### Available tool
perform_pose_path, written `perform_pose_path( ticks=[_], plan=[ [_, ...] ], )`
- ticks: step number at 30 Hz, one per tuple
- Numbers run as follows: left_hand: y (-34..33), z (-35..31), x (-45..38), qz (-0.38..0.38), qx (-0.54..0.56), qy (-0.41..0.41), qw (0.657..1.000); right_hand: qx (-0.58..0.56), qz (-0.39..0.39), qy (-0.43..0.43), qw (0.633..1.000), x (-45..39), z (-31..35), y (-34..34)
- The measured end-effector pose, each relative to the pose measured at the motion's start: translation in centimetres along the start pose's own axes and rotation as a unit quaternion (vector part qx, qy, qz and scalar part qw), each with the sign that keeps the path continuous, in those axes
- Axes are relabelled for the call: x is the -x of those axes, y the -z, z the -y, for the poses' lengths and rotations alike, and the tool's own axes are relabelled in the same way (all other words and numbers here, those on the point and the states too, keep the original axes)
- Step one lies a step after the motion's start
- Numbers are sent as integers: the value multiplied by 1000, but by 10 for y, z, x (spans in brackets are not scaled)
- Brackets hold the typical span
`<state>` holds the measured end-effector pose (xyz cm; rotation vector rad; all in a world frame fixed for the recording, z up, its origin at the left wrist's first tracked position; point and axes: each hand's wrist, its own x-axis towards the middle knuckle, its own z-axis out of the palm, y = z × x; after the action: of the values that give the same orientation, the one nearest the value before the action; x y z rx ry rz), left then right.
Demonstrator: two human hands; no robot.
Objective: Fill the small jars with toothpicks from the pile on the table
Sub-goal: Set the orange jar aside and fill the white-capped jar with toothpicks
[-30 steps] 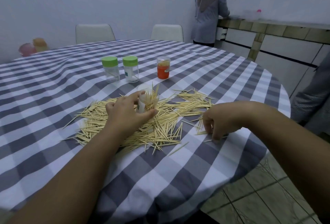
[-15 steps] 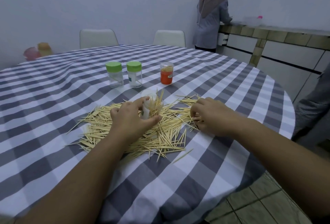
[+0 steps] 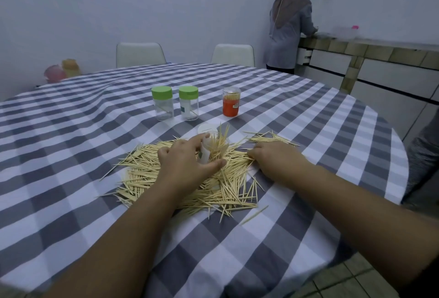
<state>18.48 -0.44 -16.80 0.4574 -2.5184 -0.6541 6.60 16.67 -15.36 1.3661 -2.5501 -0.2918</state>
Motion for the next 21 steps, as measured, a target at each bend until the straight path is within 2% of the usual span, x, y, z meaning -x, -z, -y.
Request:
perform_pose_path(
  ticks=[5,8,10,13,16,21],
  plan=[
    [1,-1,0,-1,0,5,1000,1,-59,-15,998,-7,2,-3],
    [1,-1,1,0,10,8,1000,-91,-52,-73,992,-13,3,2],
    [1,-1,0,-2,13,7,1000,-187,-51,-112,975,-15,4,7],
    [1,0,-2,-2,9,12,1000,-340,-63,-178,921,-19,5,12],
    [1,0,-3,-3,3,17,1000,-485,-61,-231,842,-22,2,14],
    [1,0,-4,-2,-6,24,1000,-628,-60,-255,732,-24,1,17]
  ],
)
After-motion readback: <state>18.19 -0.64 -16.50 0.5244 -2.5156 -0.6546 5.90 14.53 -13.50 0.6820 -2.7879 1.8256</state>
